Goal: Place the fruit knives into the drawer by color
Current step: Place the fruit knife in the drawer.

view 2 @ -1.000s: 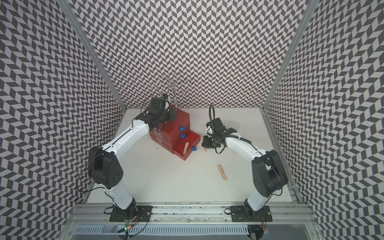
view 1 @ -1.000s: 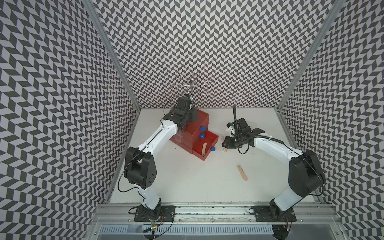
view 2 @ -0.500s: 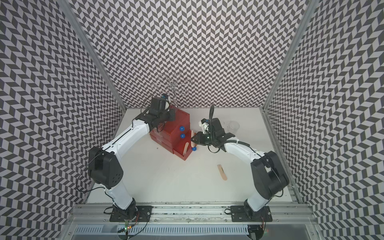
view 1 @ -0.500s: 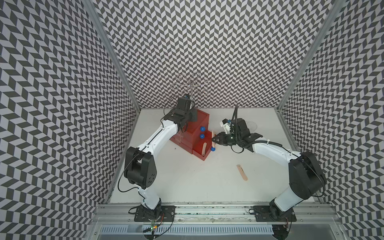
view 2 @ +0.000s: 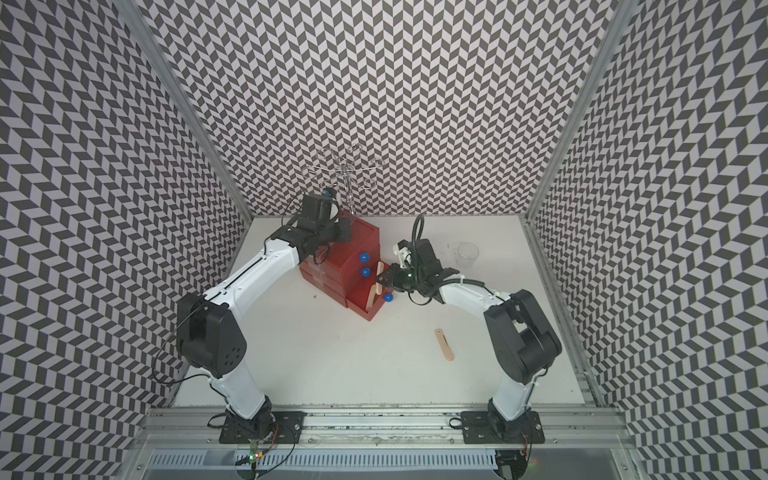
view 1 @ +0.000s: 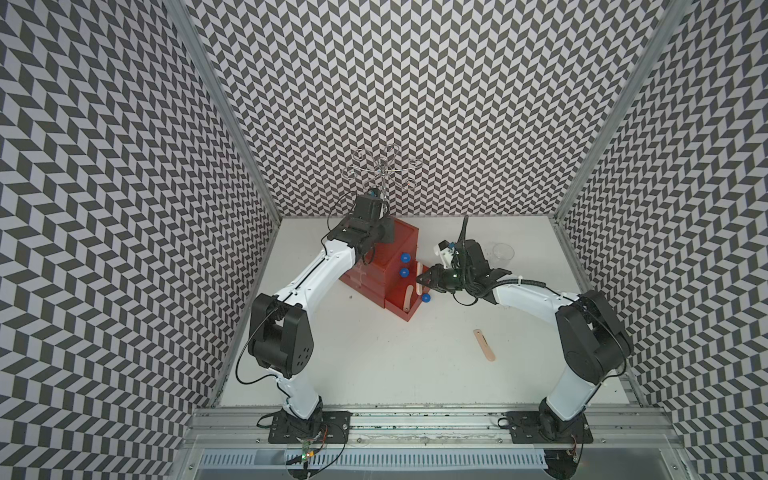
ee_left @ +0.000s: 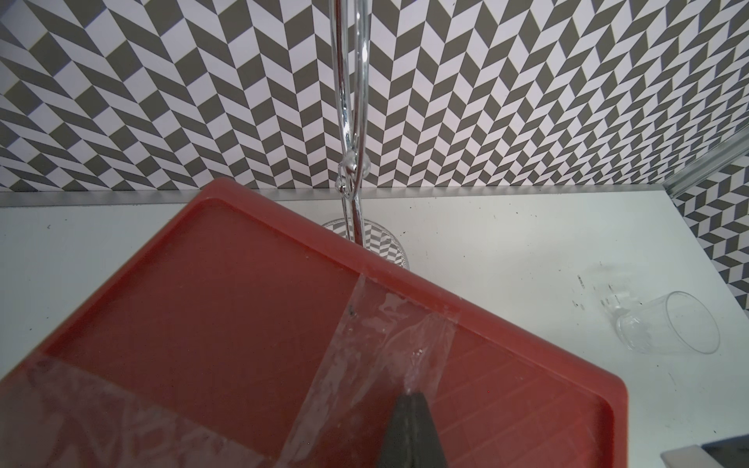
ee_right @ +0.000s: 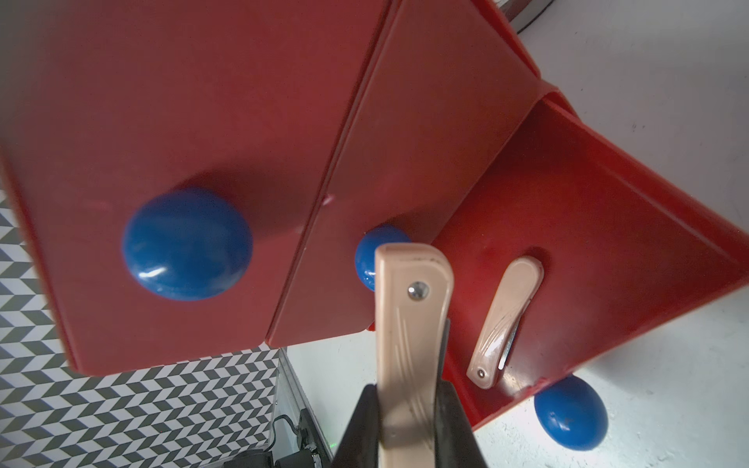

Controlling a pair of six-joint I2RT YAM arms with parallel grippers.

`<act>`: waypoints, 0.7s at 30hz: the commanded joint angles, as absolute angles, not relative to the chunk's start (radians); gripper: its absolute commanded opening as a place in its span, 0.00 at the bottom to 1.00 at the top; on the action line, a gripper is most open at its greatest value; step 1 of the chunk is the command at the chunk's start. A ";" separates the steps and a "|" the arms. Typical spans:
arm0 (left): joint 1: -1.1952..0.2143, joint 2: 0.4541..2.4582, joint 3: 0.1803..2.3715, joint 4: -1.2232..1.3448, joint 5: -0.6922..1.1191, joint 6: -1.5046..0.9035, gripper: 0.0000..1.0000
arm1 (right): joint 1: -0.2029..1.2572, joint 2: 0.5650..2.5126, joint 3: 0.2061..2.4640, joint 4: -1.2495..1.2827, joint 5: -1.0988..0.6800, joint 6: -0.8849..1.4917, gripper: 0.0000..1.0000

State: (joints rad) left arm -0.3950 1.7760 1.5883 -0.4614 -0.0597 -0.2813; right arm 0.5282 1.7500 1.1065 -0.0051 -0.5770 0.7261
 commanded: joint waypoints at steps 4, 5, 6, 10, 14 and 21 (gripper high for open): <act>-0.397 1.895 1.513 -0.741 -0.067 -0.280 0.00 | 0.534 1.785 1.102 0.069 -0.572 0.749 0.17; -0.397 1.895 1.513 -0.741 -0.067 -0.280 0.00 | 0.534 1.791 1.101 0.072 -0.572 0.750 0.17; -0.397 1.895 1.513 -0.741 -0.068 -0.280 0.00 | 0.535 1.794 1.099 0.075 -0.570 0.754 0.17; -0.397 1.896 1.513 -0.742 -0.066 -0.280 0.00 | 0.534 1.816 1.100 0.094 -0.568 0.768 0.17; -0.397 1.896 1.513 -0.742 -0.066 -0.280 0.00 | 0.536 1.831 1.108 0.099 -0.567 0.774 0.17; -0.397 1.897 1.513 -0.742 -0.064 -0.280 0.00 | 0.535 1.849 1.115 0.099 -0.561 0.783 0.17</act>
State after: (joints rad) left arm -0.3954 1.7786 1.5909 -0.4614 -0.0593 -0.2813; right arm 0.5282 1.8351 1.1061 0.0357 -0.5728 0.7692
